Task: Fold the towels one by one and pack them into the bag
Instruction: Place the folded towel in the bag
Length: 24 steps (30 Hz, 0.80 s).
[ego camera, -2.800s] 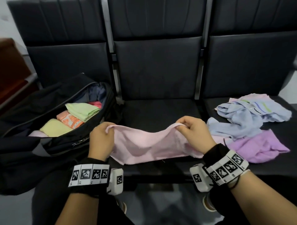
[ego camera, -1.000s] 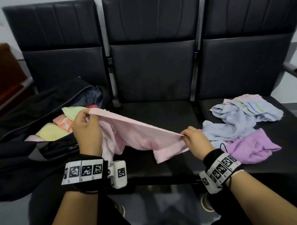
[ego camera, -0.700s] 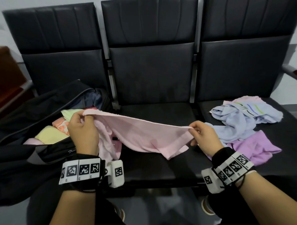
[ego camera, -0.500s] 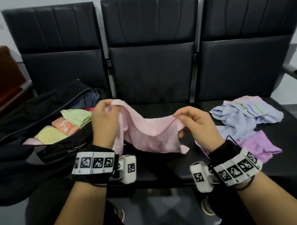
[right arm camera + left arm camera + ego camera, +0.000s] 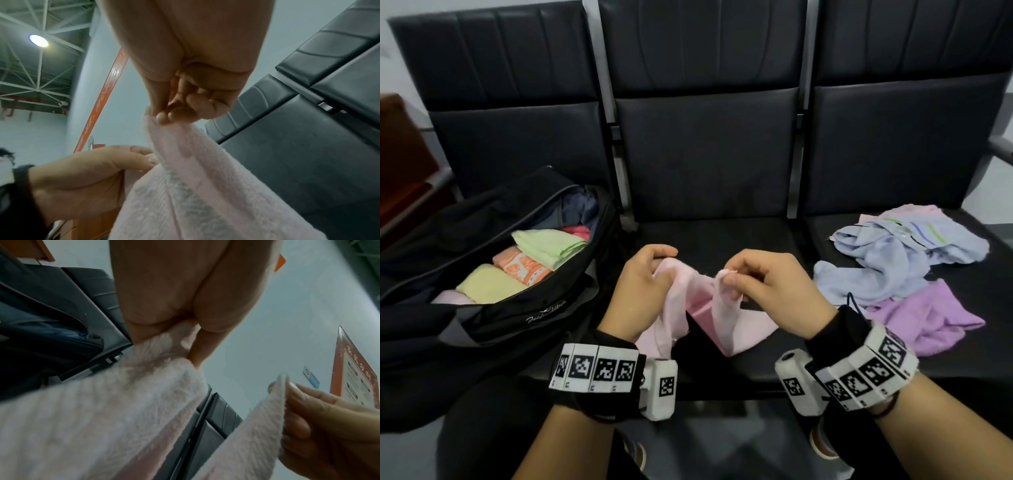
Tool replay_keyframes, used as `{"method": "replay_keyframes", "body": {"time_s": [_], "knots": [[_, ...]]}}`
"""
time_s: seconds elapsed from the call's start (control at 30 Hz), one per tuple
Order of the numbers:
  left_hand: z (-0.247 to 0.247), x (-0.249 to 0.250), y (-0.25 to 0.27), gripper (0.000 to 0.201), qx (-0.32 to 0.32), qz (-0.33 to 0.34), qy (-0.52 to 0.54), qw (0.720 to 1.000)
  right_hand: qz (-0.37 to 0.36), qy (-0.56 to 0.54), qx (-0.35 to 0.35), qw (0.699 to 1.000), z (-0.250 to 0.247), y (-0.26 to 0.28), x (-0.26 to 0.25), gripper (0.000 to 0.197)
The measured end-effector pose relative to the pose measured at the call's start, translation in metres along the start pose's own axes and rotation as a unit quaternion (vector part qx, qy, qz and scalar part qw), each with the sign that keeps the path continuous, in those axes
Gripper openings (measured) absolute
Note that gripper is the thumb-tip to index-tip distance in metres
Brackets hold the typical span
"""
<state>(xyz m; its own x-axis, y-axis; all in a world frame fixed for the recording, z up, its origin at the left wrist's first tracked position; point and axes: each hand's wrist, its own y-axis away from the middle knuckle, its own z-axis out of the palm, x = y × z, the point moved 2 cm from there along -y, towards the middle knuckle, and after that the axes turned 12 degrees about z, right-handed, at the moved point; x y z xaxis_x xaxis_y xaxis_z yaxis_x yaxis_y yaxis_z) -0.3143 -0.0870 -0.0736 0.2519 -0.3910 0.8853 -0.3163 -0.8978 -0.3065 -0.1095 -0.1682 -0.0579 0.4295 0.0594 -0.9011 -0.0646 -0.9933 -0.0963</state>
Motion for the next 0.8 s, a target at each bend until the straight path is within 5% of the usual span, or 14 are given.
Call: {"method": "replay_keyframes", "body": {"time_s": [0.2,0.43,0.8], "knots": [[0.0,0.009,0.003,0.019,-0.056,0.05,-0.031,0.997,-0.045,0.034,-0.011,0.998,0.015,-0.007,-0.008,0.01],[-0.002,0.009,0.007,0.014,-0.026,0.045,-0.016,0.999,-0.063,0.023,-0.024,0.997,0.026,-0.005,-0.013,0.005],[0.008,0.024,0.014,0.018,-0.092,0.063,0.082,0.99,-0.038,0.074,0.061,0.995,0.027,-0.01,-0.008,0.01]]}}
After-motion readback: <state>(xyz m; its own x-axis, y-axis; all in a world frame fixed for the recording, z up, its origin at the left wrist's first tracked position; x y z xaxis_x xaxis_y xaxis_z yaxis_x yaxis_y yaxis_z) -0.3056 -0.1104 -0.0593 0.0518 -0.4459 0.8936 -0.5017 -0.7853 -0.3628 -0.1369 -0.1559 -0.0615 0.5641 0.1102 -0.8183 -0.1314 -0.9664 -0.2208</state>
